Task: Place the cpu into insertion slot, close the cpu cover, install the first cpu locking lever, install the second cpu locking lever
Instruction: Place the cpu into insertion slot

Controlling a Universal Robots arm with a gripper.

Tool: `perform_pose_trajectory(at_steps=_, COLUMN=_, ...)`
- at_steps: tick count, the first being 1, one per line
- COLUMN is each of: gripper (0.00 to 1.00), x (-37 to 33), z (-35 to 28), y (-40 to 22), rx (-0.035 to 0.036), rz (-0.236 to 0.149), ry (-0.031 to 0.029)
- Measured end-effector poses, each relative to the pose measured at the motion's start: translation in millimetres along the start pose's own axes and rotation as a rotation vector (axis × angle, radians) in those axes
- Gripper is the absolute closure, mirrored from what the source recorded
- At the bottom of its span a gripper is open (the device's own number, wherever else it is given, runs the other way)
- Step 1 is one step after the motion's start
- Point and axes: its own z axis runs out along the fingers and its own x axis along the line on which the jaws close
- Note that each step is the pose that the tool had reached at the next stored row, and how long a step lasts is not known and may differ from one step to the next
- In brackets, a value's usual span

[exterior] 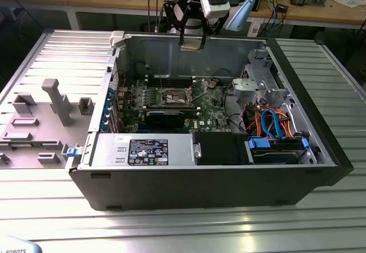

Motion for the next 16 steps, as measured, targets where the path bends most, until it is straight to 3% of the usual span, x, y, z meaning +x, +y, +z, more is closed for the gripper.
perform_pose_trajectory(at_steps=7, gripper=0.46, x=0.1, z=0.0, y=0.0, rx=-0.0001, rz=0.002, ry=-0.0002)
perform_pose_trajectory(at_steps=13, gripper=0.46, x=0.6, z=0.2, y=-0.2, rx=-0.0007, rz=0.047, ry=-0.0041)
perform_pose_trajectory(at_steps=16, gripper=0.46, x=0.6, z=0.3, y=-0.2, rx=-0.0010, rz=0.051, ry=-0.0045)
